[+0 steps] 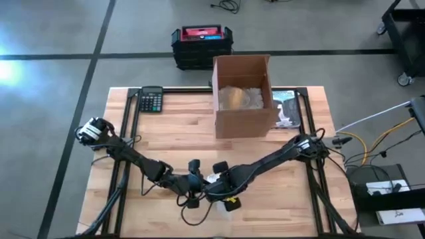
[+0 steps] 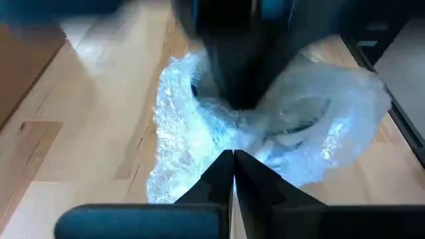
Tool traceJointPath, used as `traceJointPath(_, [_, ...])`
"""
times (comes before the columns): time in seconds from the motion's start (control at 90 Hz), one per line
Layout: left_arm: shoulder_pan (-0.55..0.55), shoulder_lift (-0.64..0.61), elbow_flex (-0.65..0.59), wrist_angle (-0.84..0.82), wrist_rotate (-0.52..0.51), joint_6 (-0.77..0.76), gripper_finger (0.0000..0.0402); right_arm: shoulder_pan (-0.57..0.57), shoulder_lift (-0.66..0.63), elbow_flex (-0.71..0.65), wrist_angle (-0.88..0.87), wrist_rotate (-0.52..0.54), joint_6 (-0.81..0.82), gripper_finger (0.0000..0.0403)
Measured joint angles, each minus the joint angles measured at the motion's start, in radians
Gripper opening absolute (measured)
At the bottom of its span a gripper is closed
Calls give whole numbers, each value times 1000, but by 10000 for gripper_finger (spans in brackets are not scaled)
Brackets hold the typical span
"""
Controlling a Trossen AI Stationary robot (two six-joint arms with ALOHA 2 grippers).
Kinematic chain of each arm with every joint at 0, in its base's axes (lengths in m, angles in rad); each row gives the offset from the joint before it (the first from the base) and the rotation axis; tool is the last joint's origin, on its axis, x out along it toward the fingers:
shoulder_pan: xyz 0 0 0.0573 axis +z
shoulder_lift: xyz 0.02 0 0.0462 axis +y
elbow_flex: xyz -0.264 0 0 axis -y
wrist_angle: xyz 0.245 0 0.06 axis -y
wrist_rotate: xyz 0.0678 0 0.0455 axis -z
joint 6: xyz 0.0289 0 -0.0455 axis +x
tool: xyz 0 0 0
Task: Wrap mug
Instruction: Wrap the blue patterned mug with the transparent bubble wrap
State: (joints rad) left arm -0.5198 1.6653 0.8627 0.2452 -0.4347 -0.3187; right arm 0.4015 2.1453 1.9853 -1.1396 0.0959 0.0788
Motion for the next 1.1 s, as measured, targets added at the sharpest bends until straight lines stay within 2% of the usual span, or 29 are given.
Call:
traceJointPath(0.089, [0,0,0,0,0,0,0,7,-32,43,-48,-5,3,2])
traceJointPath(0.167, [0,0,0,0,0,0,0,12,-43,66,-61,-55,13,2])
traceJointPath(0.333, [0,0,0,0,0,0,0,36,-46,53,5,-149,1,2])
traceJointPath(0.444, [0,0,0,-1,2,0,0,47,-16,19,47,-147,-10,2])
traceJointPath(0.589, [0,0,0,4,2,0,0,32,12,-17,61,-37,-7,2])
traceJointPath(0.9, [0,0,0,5,10,0,0,1,57,-140,170,-46,-11,2])
traceJointPath(1.1, [0,0,0,0,34,3,0,-13,65,-185,238,-107,-11,2])
